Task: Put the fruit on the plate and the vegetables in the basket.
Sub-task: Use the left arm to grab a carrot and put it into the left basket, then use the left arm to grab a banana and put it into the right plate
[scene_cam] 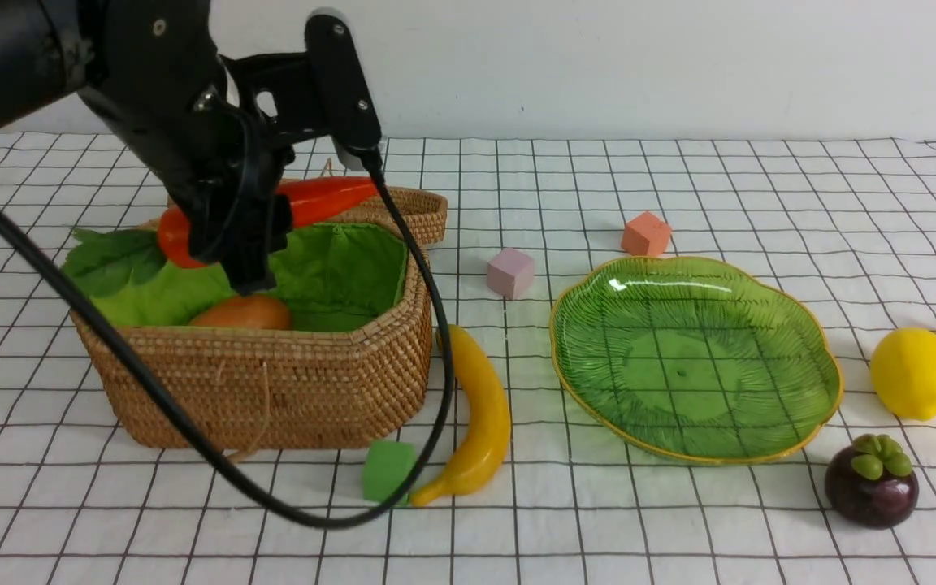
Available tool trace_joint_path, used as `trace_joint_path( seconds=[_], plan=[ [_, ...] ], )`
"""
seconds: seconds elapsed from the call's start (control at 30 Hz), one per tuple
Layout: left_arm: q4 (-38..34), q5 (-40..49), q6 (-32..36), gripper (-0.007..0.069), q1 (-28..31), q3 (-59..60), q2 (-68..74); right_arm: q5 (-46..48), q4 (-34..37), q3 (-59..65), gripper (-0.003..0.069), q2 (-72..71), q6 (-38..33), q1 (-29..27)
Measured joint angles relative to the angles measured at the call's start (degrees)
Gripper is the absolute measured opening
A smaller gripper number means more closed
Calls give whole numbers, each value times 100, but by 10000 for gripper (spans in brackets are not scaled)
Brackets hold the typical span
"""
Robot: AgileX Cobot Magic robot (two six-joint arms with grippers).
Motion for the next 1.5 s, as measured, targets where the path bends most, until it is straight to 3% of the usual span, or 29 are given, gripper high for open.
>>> trace_joint_path(
  seconds=[0.1, 0.13, 0.23, 0.37, 0.47, 0.6, 0.67, 0.7, 0.77, 0.8, 0.93, 1.07, 1.23, 1.33, 1.5],
  plan=[
    [-60, -265, 70, 409, 159, 0, 149, 0, 18, 0, 214, 0, -2, 0],
    [-54, -359, 93, 492, 197, 0, 231, 13, 49, 0, 214, 0, -2, 0],
    [31, -507, 87, 628, 209, 6, 340, 69, 116, 0, 214, 0, -2, 0],
    [91, -615, -160, 661, 209, 12, 339, 106, 156, 0, 216, 0, -2, 0],
    [-258, -585, -682, 622, 209, 12, 286, 110, 156, 0, 218, 0, -2, 0],
    [-1569, -33, -2784, 337, -176, 12, 62, 250, 151, 0, 221, 0, -7, 0],
    [-1766, 257, -3475, 197, -568, 12, 12, 270, 151, 0, 224, 0, -7, 0],
    [-1810, 508, -3978, 82, -936, 12, 3, 289, 156, 0, 225, 0, -13, 0],
    [-1810, 649, -4276, 24, -1259, 12, 15, 306, 156, 0, 225, 0, -18, 0],
    [-1751, 798, -4581, -13, -1695, 12, 79, 348, 156, 0, 225, 0, -17, 0],
    [-1596, 921, -5082, -11, -2487, 3, 505, 518, 151, 0, 225, 0, -17, 0],
    [-1436, 926, -5336, 54, -2559, 3, 1067, 612, 139, 0, 225, 0, -18, 0],
    [-455, 499, -5783, 316, -2470, 3, 1818, 675, 128, 0, 225, 0, -47, 0],
    [155, 92, -6212, 430, -2469, 3, 2014, 674, 128, 0, 227, 0, -104, 0],
    [1061, -471, -6820, 486, -2469, 3, 2244, 691, 128, 0, 228, 0, -262, 0]
  ],
)
